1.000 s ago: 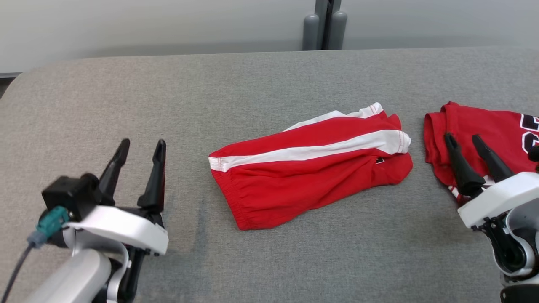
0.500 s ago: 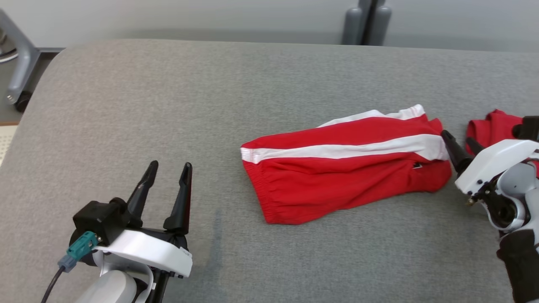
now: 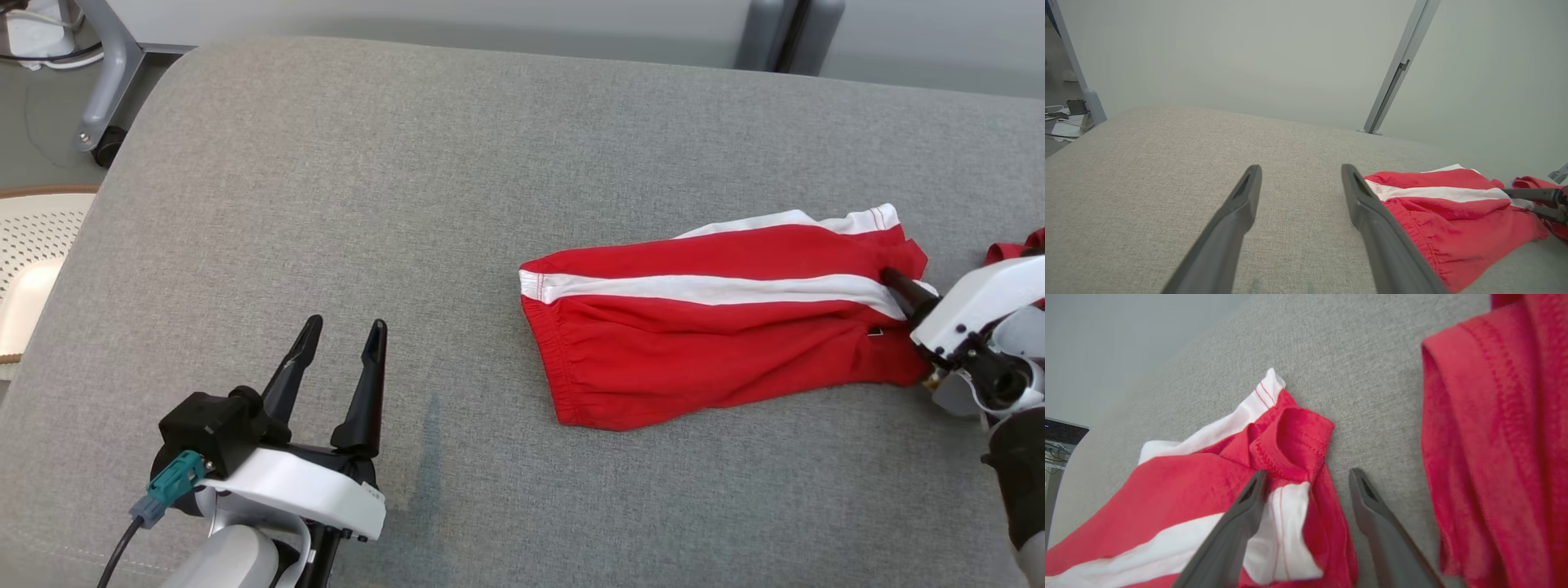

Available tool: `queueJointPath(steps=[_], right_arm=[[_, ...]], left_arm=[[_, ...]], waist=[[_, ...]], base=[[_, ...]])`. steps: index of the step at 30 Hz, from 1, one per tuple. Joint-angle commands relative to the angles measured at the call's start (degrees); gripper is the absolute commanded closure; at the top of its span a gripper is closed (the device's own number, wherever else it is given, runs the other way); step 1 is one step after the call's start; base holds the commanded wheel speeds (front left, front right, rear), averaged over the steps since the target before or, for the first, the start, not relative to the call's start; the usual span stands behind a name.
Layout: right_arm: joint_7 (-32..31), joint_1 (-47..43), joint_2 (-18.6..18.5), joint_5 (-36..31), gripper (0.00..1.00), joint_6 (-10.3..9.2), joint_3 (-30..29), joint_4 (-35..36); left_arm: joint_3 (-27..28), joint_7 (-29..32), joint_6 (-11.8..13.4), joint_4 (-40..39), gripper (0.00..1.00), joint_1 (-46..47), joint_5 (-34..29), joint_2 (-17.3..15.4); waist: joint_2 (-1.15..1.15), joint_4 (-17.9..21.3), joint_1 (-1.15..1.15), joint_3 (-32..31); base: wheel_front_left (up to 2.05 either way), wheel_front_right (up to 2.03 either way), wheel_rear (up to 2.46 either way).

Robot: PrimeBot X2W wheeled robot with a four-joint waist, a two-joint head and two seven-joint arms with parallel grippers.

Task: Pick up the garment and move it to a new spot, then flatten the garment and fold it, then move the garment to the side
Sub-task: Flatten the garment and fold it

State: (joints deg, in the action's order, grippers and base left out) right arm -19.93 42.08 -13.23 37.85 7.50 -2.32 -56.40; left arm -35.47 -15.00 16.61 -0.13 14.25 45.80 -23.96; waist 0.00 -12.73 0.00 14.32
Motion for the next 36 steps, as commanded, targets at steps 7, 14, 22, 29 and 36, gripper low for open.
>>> queueJointPath(steps=[7,14,22,29,36], right_arm=[[-0.1,-1.23,3.01,4.6,0.35,0.0,2.74,0.95],[5.48,-2.21,1.44,7.31,1.0,0.0,5.99,2.85],[10.88,-7.43,0.26,9.01,1.0,0.0,9.22,7.03],[13.66,-12.11,-1.87,9.02,1.0,0.0,11.62,10.1],[15.92,-12.66,-2.89,8.72,1.0,0.0,13.43,12.17]], left_arm=[[0.24,-0.22,-0.56,0.79,0.0,-0.32,-0.98,0.78],[-0.04,-0.22,-1.06,2.34,0.0,-1.29,-0.97,1.88],[0.25,-0.22,-1.19,3.21,0.0,-3.28,-1.01,2.28],[-0.23,0.26,-0.58,2.94,0.0,-4.37,-0.92,1.95],[-0.64,0.79,-0.48,2.72,0.0,-4.28,-0.88,1.87]], waist=[[0.0,-0.43,0.0,0.04],[0.0,0.37,0.0,-2.78],[0.0,3.67,0.0,-7.2],[0.0,6.14,0.0,-9.18],[0.0,6.01,0.0,-9.89]], base=[[0.0,0.0,0.0],[0.0,0.0,0.0],[0.0,0.0,0.0],[0.0,0.0,0.0],[0.0,0.0,0.0]])
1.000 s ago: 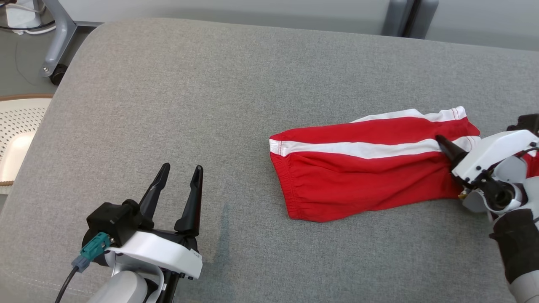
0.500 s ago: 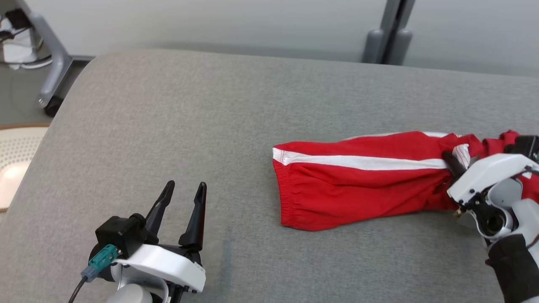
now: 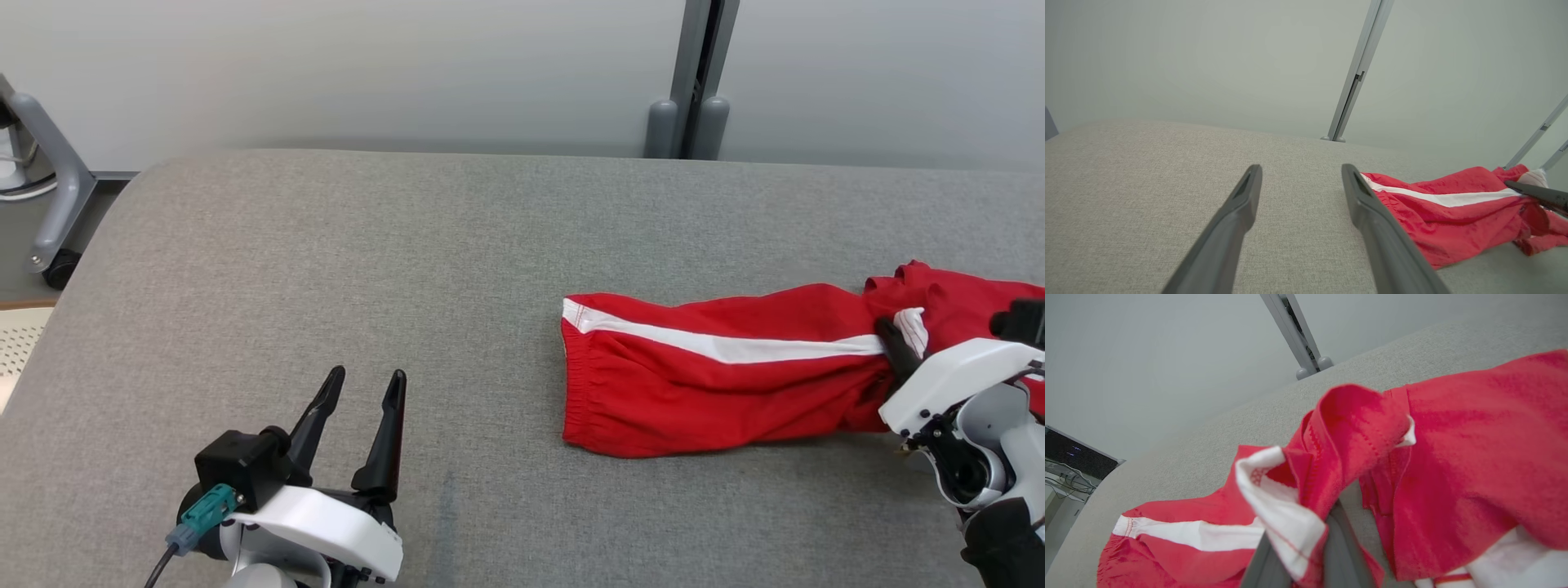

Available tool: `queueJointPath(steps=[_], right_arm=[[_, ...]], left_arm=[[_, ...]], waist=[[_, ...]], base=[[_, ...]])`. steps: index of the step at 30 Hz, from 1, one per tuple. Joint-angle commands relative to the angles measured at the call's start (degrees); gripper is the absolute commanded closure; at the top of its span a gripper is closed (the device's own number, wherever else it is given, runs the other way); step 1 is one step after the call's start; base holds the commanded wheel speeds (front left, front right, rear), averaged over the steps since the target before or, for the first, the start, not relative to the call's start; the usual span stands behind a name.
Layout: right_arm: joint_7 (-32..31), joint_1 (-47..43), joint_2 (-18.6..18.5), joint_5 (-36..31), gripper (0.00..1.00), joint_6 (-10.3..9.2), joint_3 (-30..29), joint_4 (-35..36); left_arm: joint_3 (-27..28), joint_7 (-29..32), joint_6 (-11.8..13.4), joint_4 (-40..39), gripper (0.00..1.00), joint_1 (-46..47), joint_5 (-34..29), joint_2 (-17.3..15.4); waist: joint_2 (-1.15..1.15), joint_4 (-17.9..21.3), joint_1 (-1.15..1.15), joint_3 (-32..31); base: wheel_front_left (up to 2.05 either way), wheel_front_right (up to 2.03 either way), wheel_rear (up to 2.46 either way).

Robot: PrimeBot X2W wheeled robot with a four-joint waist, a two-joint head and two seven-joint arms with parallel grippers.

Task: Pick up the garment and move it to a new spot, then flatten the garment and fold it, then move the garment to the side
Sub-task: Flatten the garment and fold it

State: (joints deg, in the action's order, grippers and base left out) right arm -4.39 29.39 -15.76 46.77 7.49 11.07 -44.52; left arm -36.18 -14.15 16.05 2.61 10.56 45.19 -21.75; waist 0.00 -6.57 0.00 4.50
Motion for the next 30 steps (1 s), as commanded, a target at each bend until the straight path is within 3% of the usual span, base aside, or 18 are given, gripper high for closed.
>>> queueJointPath(steps=[1,10,20,26,27,28,29,30], right_arm=[[0.56,0.34,-0.48,-0.63,1.0,0.01,0.61,0.63],[-4.29,5.62,0.26,-5.77,1.0,0.01,6.83,0.33],[-10.01,6.25,4.66,-10.47,1.0,0.01,11.38,0.36],[-11.29,5.22,7.09,-12.63,0.99,0.01,11.95,0.25],[-11.1,5.2,7.29,-13.24,0.73,0.01,11.76,0.02],[-10.78,5.26,7.57,-13.69,0.09,0.01,11.61,-0.09],[-10.62,5.16,8.03,-13.97,0.0,0.01,11.44,-0.17],[-10.45,4.99,8.51,-14.2,0.0,0.01,11.46,-0.27]], left_arm=[[-0.04,0.08,0.01,0.02,0.0,-0.56,-0.25,-0.28],[-0.07,-0.35,-0.46,0.71,0.0,-0.54,0.24,1.48],[0.02,-0.83,-2.27,3.06,0.0,-0.18,-0.53,3.99],[0.39,-0.93,-2.94,4.15,0.0,0.0,-1.03,4.66],[0.45,-0.92,-2.94,4.3,0.0,0.03,-1.03,4.71],[0.53,-0.93,-2.96,4.42,0.0,0.08,-1.12,4.73],[0.63,-0.94,-3.03,4.51,0.0,0.1,-1.2,4.69],[0.67,-0.95,-3.12,4.55,0.0,0.12,-1.29,4.61]], waist=[[0.0,-0.42,0.0,-0.2],[0.0,-4.96,0.0,-0.15],[0.0,-11.7,0.0,1.0],[0.0,-13.19,0.0,1.35],[0.0,-13.19,0.0,1.41],[0.0,-13.12,0.0,1.45],[0.0,-12.98,0.0,1.46],[0.0,-12.76,0.0,1.43]], base=[[0.0,0.0,0.0],[0.0,0.0,0.0],[0.0,0.0,0.0],[0.0,0.0,0.0],[0.0,0.0,0.0],[0.0,0.0,0.0],[0.0,0.0,0.0],[0.0,0.0,0.0]])
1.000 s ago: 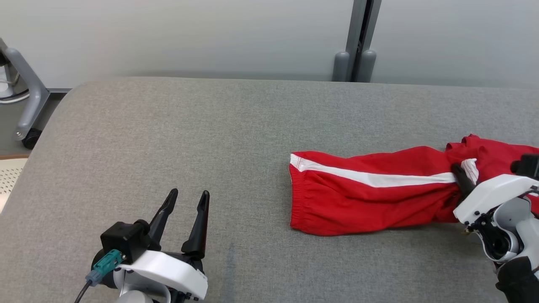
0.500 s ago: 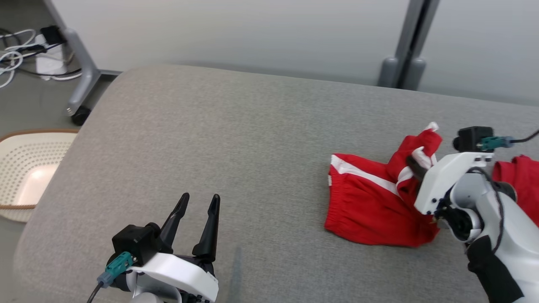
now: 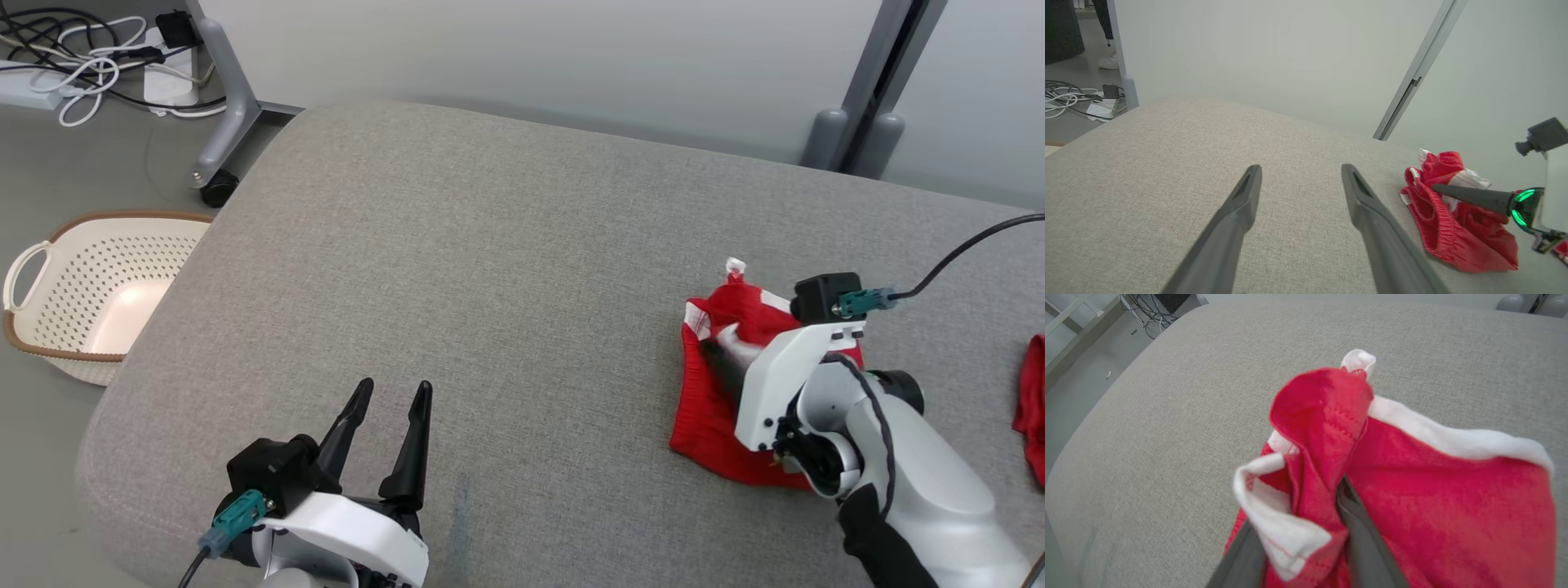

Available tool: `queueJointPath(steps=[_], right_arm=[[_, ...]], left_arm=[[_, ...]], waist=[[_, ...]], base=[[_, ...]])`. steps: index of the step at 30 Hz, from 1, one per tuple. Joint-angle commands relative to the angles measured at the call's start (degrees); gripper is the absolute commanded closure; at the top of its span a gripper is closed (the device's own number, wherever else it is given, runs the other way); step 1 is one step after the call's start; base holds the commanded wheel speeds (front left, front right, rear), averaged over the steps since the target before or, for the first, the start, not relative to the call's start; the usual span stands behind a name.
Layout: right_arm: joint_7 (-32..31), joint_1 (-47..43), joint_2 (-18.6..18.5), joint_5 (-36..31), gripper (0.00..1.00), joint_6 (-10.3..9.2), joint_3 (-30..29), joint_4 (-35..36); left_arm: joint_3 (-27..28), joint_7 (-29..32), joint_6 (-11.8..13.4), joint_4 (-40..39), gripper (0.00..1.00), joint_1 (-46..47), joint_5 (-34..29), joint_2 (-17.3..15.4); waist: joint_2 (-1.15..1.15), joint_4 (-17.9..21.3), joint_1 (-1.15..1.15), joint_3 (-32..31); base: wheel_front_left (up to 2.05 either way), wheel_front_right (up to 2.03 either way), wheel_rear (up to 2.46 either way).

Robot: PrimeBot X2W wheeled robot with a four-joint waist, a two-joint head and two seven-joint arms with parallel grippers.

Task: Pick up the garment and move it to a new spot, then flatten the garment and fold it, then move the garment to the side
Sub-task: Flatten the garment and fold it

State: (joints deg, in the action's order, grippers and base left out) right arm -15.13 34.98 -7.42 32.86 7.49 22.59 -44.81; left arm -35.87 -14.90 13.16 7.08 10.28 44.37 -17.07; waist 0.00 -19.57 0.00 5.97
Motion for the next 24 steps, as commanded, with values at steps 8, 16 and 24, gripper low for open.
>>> queueJointPath(steps=[8,16,24], right_arm=[[2.35,-2.56,1.42,0.73,0.0,0.01,1.9,5.67],[5.51,-6.98,-2.44,1.8,0.0,0.01,-2.27,17.42],[7.55,-15.41,-5.54,-2.17,0.0,0.01,-15.58,27.15]], left_arm=[[0.75,-0.04,0.29,0.06,0.0,-0.29,-0.64,-1.24],[1.82,0.11,1.44,-1.15,0.0,-1.09,-0.29,-2.31],[2.63,0.06,2.14,-2.58,0.0,-1.66,-0.11,-3.2]], waist=[[0.0,4.87,0.0,-1.86],[0.0,9.84,0.0,-3.7],[0.0,12.56,0.0,-3.83]], base=[[0.0,0.0,0.0],[0.0,0.0,0.0],[0.0,0.0,0.0]])
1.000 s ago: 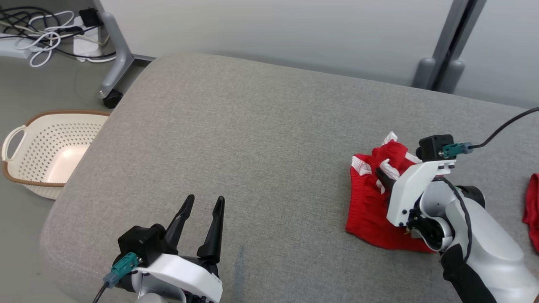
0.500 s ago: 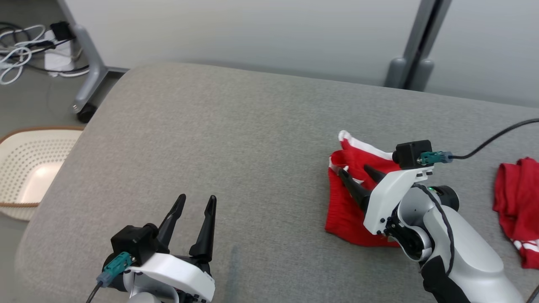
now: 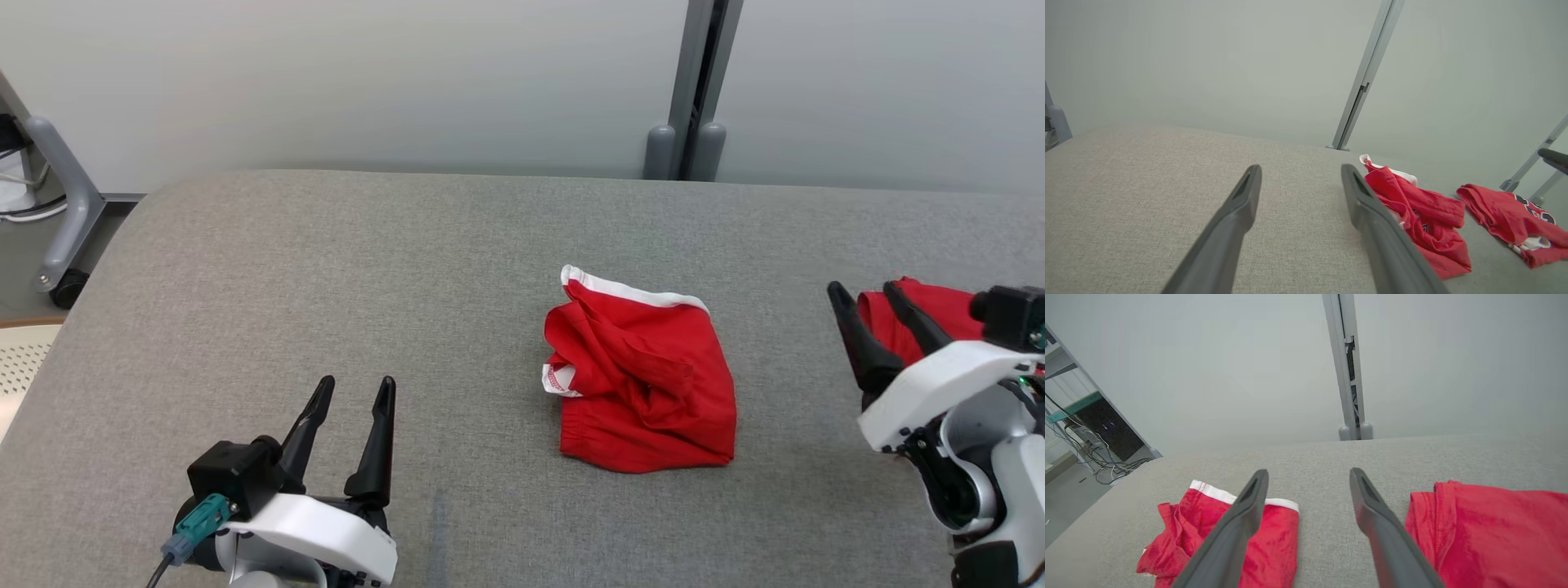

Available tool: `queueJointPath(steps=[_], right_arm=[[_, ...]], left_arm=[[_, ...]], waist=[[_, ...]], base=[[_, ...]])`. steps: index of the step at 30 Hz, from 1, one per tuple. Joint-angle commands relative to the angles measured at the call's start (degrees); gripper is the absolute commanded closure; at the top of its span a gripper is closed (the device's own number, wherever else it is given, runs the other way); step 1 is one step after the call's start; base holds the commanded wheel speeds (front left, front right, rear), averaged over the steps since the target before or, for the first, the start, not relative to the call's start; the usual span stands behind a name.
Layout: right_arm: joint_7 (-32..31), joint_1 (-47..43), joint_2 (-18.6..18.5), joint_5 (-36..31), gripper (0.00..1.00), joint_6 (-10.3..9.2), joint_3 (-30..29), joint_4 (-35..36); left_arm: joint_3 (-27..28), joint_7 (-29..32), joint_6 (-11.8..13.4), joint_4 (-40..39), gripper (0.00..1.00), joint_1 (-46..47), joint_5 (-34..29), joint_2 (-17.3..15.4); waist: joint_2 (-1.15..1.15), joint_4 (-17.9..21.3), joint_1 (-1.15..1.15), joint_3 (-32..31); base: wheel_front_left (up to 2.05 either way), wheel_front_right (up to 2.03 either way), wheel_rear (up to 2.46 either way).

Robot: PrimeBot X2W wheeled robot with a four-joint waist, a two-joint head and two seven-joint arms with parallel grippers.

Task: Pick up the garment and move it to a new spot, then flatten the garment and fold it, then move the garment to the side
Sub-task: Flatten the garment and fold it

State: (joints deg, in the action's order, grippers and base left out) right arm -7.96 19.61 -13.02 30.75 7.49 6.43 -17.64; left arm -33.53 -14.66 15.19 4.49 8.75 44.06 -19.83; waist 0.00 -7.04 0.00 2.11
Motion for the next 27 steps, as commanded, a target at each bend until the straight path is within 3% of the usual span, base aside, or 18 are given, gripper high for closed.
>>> queueJointPath(steps=[1,5,11,12,13,14,21,27], right_arm=[[0.31,-0.69,0.35,-0.72,0.0,0.01,-0.79,0.55],[-1.19,-1.83,1.76,-2.58,0.0,0.01,-3.38,1.47],[-3.53,2.13,3.72,-3.7,0.0,0.01,-2.39,-2.09],[-3.88,2.92,3.69,-4.03,0.19,0.01,-1.78,-3.56],[-4.17,3.74,3.58,-4.36,0.73,0.01,-1.18,-4.97],[-4.56,4.51,3.49,-4.45,1.0,0.01,-0.64,-6.66],[-8.3,7.42,3.36,-2.56,1.0,0.01,4.85,-19.64],[-8.47,5.94,5.97,2.39,1.0,0.01,12.05,-18.63]], left_arm=[[0.34,-0.19,0.12,-0.08,0.0,-0.14,0.22,-0.52],[0.2,-0.12,0.01,-0.44,0.0,0.25,0.14,-0.54],[-0.11,0.12,-0.52,-0.21,0.0,1.35,0.05,-0.29],[-0.12,0.11,-0.55,-0.06,0.0,1.49,0.08,-0.2],[-0.12,0.09,-0.69,0.0,0.0,1.73,0.1,-0.11],[-0.13,0.07,-0.8,0.12,0.0,1.91,0.13,0.01],[-0.23,-0.1,-1.38,1.21,0.0,2.35,0.21,0.88],[0.43,-0.28,-1.48,1.56,0.0,1.44,0.19,0.82]], waist=[[0.0,0.14,0.0,0.09],[0.0,0.11,0.0,0.59],[0.0,-1.65,0.0,2.14],[0.0,-2.07,0.0,2.38],[0.0,-2.51,0.0,2.59],[0.0,-2.96,0.0,2.71],[0.0,-6.68,0.0,3.29],[0.0,-7.6,0.0,3.49]], base=[[0.0,0.0,0.0],[0.0,0.0,0.0],[0.0,0.0,0.0],[0.0,0.0,0.0],[0.0,0.0,0.0],[0.0,0.0,0.0],[0.0,0.0,0.0],[0.0,0.0,0.0]])
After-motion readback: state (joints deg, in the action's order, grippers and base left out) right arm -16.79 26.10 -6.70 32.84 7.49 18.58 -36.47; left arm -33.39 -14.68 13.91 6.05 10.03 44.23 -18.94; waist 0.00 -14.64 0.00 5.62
